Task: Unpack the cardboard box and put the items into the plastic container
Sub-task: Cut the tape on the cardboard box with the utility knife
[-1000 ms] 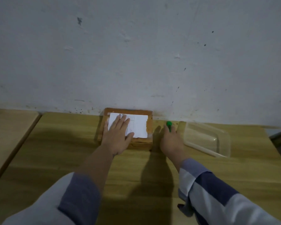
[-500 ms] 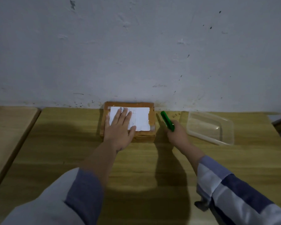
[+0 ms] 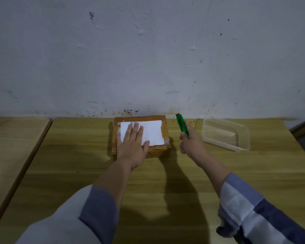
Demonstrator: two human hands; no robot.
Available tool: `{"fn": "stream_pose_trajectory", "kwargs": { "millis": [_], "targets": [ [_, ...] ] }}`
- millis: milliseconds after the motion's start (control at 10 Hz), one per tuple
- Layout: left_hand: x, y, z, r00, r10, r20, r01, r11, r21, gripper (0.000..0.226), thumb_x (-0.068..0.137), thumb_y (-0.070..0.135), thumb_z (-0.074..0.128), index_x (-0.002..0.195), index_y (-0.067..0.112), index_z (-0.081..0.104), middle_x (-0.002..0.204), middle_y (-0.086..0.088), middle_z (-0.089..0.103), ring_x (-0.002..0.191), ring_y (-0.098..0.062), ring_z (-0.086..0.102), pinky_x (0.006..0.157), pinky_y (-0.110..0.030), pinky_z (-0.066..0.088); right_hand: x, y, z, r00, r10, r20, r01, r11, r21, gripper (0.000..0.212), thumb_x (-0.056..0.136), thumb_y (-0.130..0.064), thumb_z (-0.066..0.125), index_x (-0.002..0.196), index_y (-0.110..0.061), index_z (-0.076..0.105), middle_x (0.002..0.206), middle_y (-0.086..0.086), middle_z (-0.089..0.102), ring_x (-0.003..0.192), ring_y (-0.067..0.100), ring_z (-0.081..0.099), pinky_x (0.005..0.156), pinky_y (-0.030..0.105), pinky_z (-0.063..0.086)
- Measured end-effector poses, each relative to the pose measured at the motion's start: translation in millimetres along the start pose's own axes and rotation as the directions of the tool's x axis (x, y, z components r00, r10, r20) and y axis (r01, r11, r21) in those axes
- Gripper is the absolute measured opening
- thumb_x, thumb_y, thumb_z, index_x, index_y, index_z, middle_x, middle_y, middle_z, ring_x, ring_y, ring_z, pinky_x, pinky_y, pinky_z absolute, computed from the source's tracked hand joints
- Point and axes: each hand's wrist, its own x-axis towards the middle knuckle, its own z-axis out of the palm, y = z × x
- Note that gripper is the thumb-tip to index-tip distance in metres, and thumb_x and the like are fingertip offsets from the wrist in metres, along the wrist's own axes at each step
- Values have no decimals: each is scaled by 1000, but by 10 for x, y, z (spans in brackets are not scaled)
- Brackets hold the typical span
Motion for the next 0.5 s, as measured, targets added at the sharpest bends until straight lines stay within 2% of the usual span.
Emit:
{"fn": "stream_pose_trajectory", "kwargs": {
  "millis": [100, 200, 300, 500],
  "targets": [
    [-3, 4, 4, 1000, -6, -1, 6, 1000, 3, 63, 97, 54, 12, 152, 25, -5, 160, 2, -15, 145, -17, -19, 117, -51, -8, -26, 35, 85, 976, -134, -173, 110, 984, -140, 47, 99, -20, 41, 145, -27, 35, 100, -1, 55, 68, 9, 50, 57, 24, 42],
    [6, -2, 9, 1000, -10, -5, 10, 1000, 2, 63, 97, 54, 12, 152, 26, -4, 160, 2, -14, 145, -17, -19, 116, -51, -9, -98, 30, 128, 954, -197, -224, 140, 959, -247, 41, 98, -20, 46, 139, -22, 44, 118, 6, 66, 84, 19, 62, 56, 22, 44],
    [5, 8, 12, 1000, -14, -5, 14, 1000, -1, 63, 98, 53, 12, 152, 25, -4, 160, 2, -14, 146, -17, -19, 117, -51, -8, -121, 46, 169, 959, -179, -220, 113, 952, -284, 40, 98, -21, 46, 138, -21, 46, 119, 8, 67, 77, 17, 60, 47, 19, 37],
    [1, 13, 7, 1000, -12, -3, 12, 1000, 0, 63, 98, 53, 12, 152, 25, -4, 160, 2, -14, 146, -17, -18, 116, -51, -9, -133, 41, 220, 969, -140, -205, 69, 946, -317, 41, 99, -22, 44, 140, -22, 44, 115, 10, 68, 76, 18, 59, 47, 21, 35]
  ]
}}
